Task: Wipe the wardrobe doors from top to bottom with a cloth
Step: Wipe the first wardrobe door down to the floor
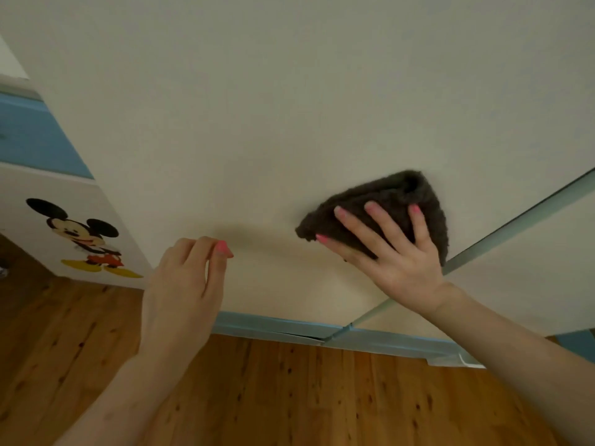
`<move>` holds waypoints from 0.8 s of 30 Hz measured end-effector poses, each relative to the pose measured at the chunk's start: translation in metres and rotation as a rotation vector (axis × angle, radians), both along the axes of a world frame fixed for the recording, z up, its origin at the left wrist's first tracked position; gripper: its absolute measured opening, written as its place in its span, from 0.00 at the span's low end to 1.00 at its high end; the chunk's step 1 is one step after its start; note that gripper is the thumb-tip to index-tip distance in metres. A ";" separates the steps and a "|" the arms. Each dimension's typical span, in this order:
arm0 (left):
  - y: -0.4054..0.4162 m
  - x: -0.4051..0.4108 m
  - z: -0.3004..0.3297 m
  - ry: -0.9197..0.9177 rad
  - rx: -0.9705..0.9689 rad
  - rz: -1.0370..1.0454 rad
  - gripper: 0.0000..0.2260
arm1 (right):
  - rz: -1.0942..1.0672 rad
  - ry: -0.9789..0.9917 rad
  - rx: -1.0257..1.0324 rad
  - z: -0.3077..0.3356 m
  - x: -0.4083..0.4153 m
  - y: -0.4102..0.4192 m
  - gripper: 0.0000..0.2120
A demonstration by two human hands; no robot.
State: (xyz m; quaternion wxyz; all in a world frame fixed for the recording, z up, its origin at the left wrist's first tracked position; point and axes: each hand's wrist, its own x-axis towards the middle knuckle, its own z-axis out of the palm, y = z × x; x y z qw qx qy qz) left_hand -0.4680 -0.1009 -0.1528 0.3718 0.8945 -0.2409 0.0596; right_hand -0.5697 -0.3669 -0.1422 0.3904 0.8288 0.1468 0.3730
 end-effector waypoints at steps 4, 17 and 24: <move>0.006 0.005 -0.007 0.013 -0.001 0.007 0.19 | -0.037 -0.024 -0.002 -0.033 0.024 0.020 0.23; 0.046 0.031 -0.026 0.072 0.049 0.040 0.23 | -0.018 0.596 -0.308 -0.102 0.036 0.046 0.34; 0.054 0.042 -0.036 0.039 0.048 0.038 0.22 | -0.013 0.059 0.083 -0.089 0.099 0.120 0.24</move>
